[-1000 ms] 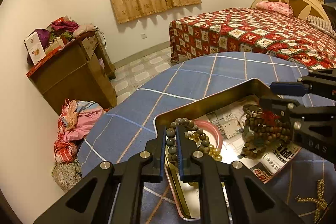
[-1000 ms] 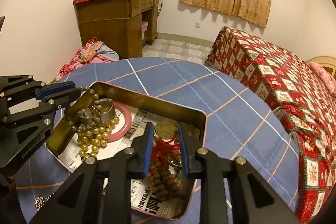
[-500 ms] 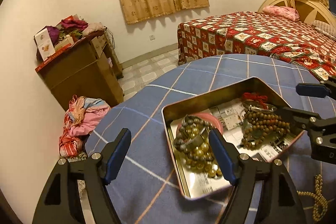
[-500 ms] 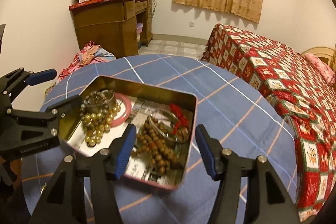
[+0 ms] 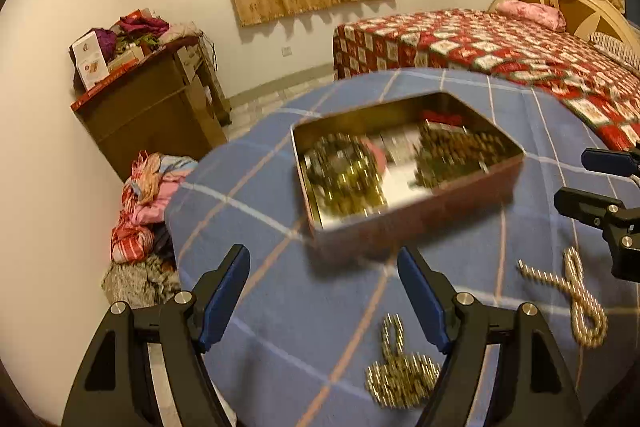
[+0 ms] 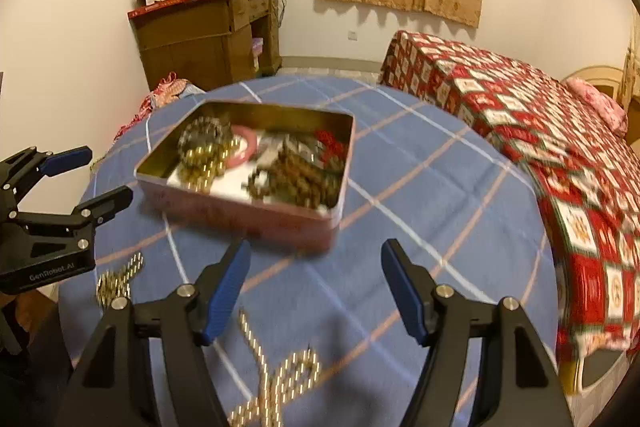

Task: Organize jewelry
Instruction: 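Withdraw both tools toward the white pearl necklace and gold bead chain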

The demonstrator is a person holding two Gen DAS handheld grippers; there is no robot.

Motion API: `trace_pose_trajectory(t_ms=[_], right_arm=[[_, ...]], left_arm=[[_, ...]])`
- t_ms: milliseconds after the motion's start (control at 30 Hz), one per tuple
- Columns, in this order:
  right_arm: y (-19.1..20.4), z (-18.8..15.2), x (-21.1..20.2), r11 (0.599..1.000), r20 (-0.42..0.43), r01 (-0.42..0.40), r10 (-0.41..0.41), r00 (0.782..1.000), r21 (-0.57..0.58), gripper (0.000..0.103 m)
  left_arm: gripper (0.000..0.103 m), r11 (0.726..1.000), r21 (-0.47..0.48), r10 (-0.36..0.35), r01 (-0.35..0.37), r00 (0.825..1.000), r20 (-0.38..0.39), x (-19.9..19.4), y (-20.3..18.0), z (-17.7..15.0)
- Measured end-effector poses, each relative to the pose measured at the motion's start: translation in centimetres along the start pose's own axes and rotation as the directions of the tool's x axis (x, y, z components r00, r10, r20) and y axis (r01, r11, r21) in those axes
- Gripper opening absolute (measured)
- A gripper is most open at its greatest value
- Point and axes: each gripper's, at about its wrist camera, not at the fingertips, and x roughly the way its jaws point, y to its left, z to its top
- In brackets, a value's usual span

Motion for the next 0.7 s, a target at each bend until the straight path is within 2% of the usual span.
trace_pose_trajectory(t_ms=[233,333,467,700], right_arm=[[1.1,-4.0,-1.3,1.000,-0.039,0.002,-0.002,0.999,0.004,0.074],[1.4,-5.1,-1.3,1.000,-0.057,0.005,-0.005,0.998,0.009,0.074],[1.6,-5.6,-1.6,1.000,-0.060,0.011,-0.011,0.998,0.005,0.074],[1.9,-6.2,-1.6,1.000,-0.066,0.007,-0.007,0.998,-0.005,0.074]], left_arm=[[0.077,1.000,0.005,-0.002,0.002,0.999,-0.034,-1.5,-0.8,-2.6],[0.077,1.000,-0.027,-0.003,0.002,0.998,-0.058,-1.7,-0.5,-3.5],[0.077,1.000,-0.021,-0.019,0.018,0.998,-0.053,-2.2,-1.3,-3.9],[0.077,0.998,-0.005,-0.067,0.066,0.992,-0.111,-0.8,-2.5,-5.0]])
